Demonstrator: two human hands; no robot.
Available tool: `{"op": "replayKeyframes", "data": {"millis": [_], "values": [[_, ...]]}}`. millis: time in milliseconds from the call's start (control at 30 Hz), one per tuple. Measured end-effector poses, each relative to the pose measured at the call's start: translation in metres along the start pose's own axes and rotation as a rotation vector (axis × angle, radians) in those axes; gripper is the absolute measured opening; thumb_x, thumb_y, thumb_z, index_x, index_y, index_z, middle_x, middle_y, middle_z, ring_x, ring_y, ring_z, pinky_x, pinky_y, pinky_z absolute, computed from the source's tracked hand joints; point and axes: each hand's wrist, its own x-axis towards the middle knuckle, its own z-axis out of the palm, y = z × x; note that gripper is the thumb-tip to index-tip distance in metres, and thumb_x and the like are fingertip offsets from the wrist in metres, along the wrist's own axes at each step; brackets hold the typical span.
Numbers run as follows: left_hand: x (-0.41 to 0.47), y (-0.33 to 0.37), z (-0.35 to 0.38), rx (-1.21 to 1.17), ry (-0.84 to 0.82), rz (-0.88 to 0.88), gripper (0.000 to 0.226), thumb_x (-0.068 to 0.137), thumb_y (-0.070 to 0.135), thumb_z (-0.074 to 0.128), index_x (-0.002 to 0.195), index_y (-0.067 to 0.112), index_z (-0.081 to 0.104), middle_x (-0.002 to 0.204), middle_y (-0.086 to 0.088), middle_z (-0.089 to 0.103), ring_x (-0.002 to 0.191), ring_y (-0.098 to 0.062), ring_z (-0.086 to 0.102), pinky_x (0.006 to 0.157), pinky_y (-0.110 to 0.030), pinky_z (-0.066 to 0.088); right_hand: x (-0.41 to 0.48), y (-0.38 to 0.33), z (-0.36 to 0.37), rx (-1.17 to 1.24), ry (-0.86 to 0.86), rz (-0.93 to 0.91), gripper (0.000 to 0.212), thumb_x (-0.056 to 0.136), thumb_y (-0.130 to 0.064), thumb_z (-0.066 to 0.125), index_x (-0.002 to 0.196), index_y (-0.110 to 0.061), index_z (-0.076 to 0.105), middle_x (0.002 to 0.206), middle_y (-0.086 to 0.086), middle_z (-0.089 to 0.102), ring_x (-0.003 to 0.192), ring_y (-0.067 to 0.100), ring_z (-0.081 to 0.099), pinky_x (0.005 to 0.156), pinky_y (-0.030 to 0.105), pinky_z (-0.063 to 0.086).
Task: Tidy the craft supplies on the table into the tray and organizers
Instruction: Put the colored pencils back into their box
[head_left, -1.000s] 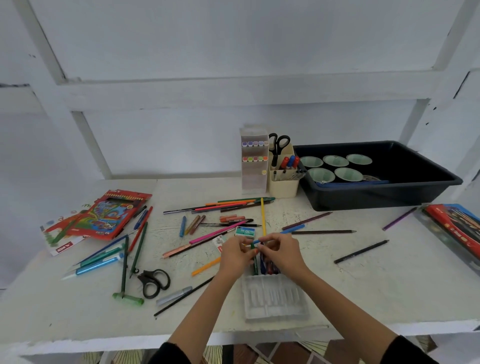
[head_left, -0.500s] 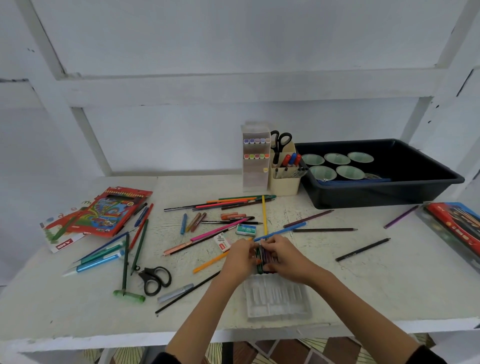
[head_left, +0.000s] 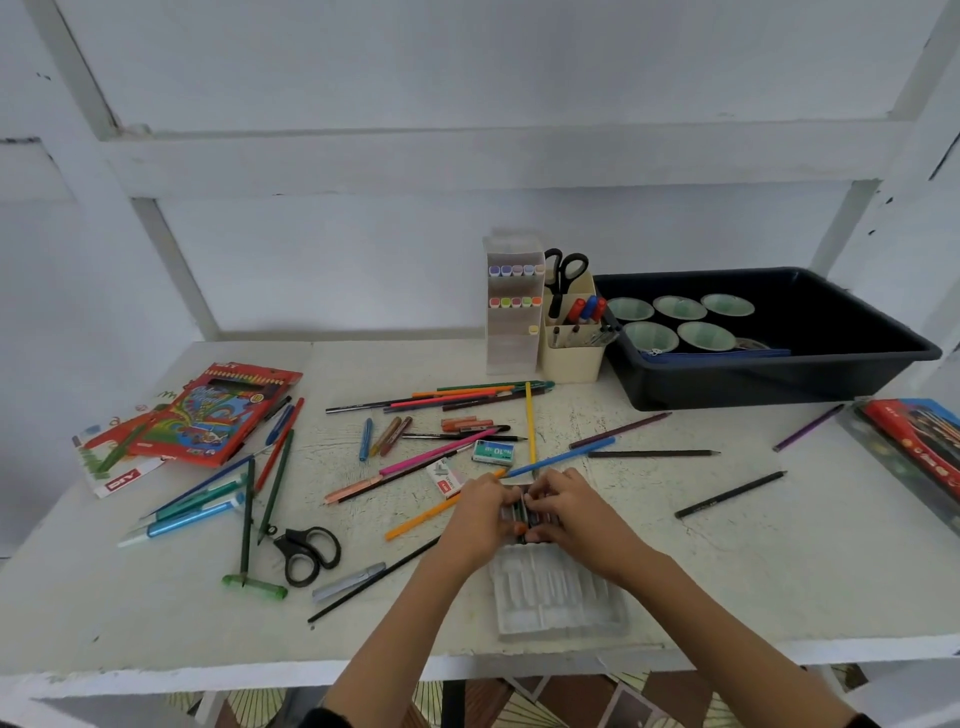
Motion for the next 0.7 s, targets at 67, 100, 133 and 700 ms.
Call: {"op": "replayKeyframes", "data": {"millis": [67, 100, 133, 700], "values": [[0.002, 0.001, 0.000, 0.015, -0.020, -0.019, 0.024, 0.082, 0.019, 0.068, 0.105, 0.014, 0.067, 0.101, -0.011, 0.052, 0.099, -0.027, 0.047, 0.080, -0.031, 0.037, 0.002, -0.003, 0.001, -0.069, -0.019, -0.020, 0.038, 0.086, -0.031, 0.062, 0.121, -0.015, 0.062, 0.121, -0.001, 0.049, 0.111, 0.016, 0.038, 0.092, 0.027, 0.039], [0.003, 0.002, -0.001, 0.026, -0.033, -0.030, 0.023, 0.082, 0.020, 0.068, 0.104, 0.015, 0.067, 0.100, -0.009, 0.050, 0.099, -0.027, 0.046, 0.079, -0.031, 0.037, 0.004, -0.004, -0.001, -0.097, -0.035, -0.028, 0.037, 0.087, -0.031, 0.062, 0.120, -0.014, 0.063, 0.121, 0.000, 0.048, 0.110, 0.016, 0.038, 0.091, 0.028, 0.040], [0.004, 0.003, -0.001, 0.038, -0.049, -0.038, 0.023, 0.081, 0.021, 0.069, 0.103, 0.015, 0.067, 0.099, -0.008, 0.049, 0.098, -0.027, 0.046, 0.078, -0.030, 0.037, 0.005, -0.005, -0.002, -0.108, -0.057, -0.031, 0.036, 0.087, -0.031, 0.062, 0.118, -0.013, 0.063, 0.119, 0.000, 0.047, 0.109, 0.016, 0.038, 0.091, 0.028, 0.040], [0.057, -0.058, -0.069, -0.197, 0.400, -0.266, 0.019, 0.091, 0.007, 0.055, 0.105, 0.007, 0.068, 0.106, -0.007, 0.068, 0.095, -0.016, 0.061, 0.085, -0.023, 0.044, 0.106, 0.022, -0.032, 0.321, 0.151, 0.213, 0.018, 0.090, -0.015, 0.060, 0.103, -0.010, 0.072, 0.098, 0.004, 0.071, 0.075, 0.004, 0.055, 0.072, 0.015, 0.041]]}}
